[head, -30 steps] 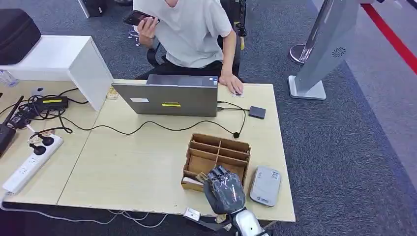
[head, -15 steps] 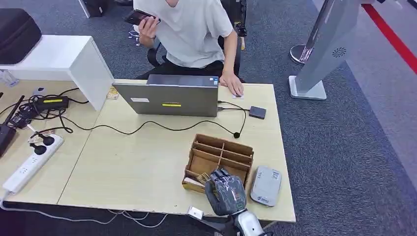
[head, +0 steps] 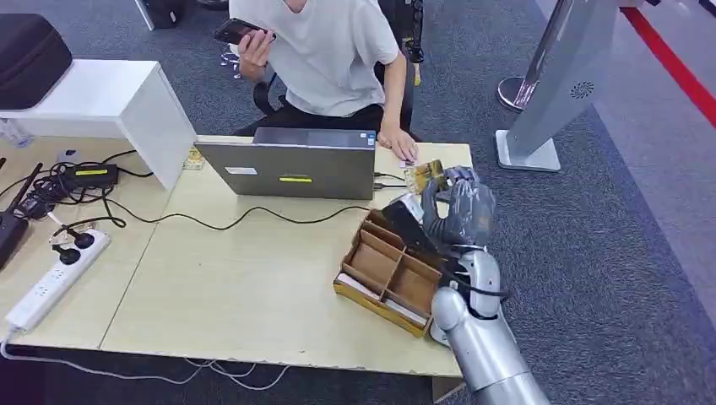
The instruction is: Pass the card to the sensor for recognition and then transmit it.
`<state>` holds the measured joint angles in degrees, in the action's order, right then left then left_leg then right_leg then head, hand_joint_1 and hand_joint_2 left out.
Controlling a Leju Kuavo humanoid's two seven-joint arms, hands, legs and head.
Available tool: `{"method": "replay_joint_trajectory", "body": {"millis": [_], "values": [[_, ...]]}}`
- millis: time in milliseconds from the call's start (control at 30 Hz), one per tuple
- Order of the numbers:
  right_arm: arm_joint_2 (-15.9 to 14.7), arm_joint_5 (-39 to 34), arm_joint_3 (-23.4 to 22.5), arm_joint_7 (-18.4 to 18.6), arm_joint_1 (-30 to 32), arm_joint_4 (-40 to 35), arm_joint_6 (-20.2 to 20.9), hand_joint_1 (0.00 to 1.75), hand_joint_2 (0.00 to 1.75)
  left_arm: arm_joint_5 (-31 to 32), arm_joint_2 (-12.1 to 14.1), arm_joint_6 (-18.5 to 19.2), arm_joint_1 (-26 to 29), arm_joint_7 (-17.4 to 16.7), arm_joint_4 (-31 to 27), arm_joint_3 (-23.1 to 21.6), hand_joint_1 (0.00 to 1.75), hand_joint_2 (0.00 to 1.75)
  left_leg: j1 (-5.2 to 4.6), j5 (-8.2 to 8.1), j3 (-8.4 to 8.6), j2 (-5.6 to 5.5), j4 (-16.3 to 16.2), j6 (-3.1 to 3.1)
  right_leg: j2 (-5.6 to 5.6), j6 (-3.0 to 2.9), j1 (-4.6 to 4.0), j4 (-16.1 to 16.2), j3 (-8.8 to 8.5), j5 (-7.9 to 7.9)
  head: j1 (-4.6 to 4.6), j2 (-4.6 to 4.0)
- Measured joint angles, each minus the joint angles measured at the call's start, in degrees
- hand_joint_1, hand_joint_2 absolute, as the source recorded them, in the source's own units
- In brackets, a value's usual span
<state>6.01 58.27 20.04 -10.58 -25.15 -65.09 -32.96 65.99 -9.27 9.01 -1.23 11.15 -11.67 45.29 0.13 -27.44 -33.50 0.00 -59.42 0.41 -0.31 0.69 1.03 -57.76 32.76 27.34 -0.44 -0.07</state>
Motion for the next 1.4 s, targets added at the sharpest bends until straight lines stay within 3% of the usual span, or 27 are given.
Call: {"method": "replay_joint_trajectory", "body": {"millis": [167, 300, 500, 667, 900, 933, 967, 1400], "values": [[-1.4, 0.1, -0.6, 1.8, -3.5, -1.2, -0.2, 1.75, 1.75, 0.3, 0.1, 0.9, 0.0, 0.0, 0.0, 0.0, 0.00, 1.75, 0.00, 0.00, -0.14, -0.01, 0.0, 0.00, 0.00, 0.00, -0.01, 0.0, 0.14, 0.00, 0.00, 0.00], [-3.8, 0.0, -2.1, 4.2, -11.4, 0.5, 2.2, 1.75, 1.75, 0.9, 0.3, 2.1, 0.0, 0.2, 0.0, 0.0, 0.00, 1.75, 0.00, 0.01, -0.17, -0.01, 0.0, 0.00, 0.00, 0.00, -0.01, 0.0, 0.16, 0.00, 0.02, 0.00], [-5.8, 3.1, -3.3, 7.7, -23.3, 9.1, 3.7, 1.75, 1.75, 2.3, 0.6, 3.2, 0.0, 0.5, 0.0, 0.0, 0.00, 1.75, 0.00, 0.06, -0.17, -0.02, 0.0, 0.06, -0.01, 0.01, 0.00, 0.0, 0.16, -0.05, 0.02, 0.00], [-6.1, 10.5, -2.9, 14.0, -30.0, 19.2, 4.1, 1.75, 1.75, 3.0, 0.8, 4.1, 0.0, 1.2, 0.0, 0.0, 0.00, 1.75, 0.00, 0.06, -0.18, -0.05, 0.0, 0.06, -0.02, 0.01, -0.01, 0.0, 0.17, -0.04, 0.00, 0.00], [-6.3, 11.6, -2.9, 15.0, -33.1, 26.9, 3.9, 1.75, 1.75, 3.1, 0.9, 4.2, 0.0, 1.3, 0.0, 0.0, 0.00, 1.75, 0.00, 0.06, -0.19, -0.05, 0.0, 0.06, -0.02, 0.02, -0.01, 0.0, 0.17, -0.04, 0.00, 0.00], [-6.3, 11.9, -2.9, 15.1, -33.3, 27.6, 3.9, 0.00, 0.00, 3.1, 0.9, 4.2, 0.0, 1.3, 0.0, 0.0, 0.00, 1.75, 0.00, 0.06, -0.19, -0.05, 0.0, 0.06, -0.02, 0.02, -0.01, 0.0, 0.17, -0.04, 0.00, 0.00], [-6.3, 12.2, -2.8, 15.3, -33.5, 28.4, 3.9, 0.00, 1.75, 3.1, 0.9, 4.4, 0.0, 1.4, 0.0, 0.0, 0.00, 1.75, 0.00, 0.06, -0.19, -0.05, 0.0, 0.06, -0.02, 0.02, -0.01, 0.0, 0.17, -0.04, 0.02, 0.02], [-9.1, 13.1, -1.9, 15.5, -32.9, 33.9, 2.6, 0.00, 1.75, 3.2, 1.1, 4.2, 0.0, 1.2, 0.0, 0.0, 0.00, 1.75, 0.00, 0.06, -0.21, -0.07, 0.0, 0.06, -0.04, 0.02, -0.01, 0.0, 0.18, -0.04, 0.00, 0.00]]}}
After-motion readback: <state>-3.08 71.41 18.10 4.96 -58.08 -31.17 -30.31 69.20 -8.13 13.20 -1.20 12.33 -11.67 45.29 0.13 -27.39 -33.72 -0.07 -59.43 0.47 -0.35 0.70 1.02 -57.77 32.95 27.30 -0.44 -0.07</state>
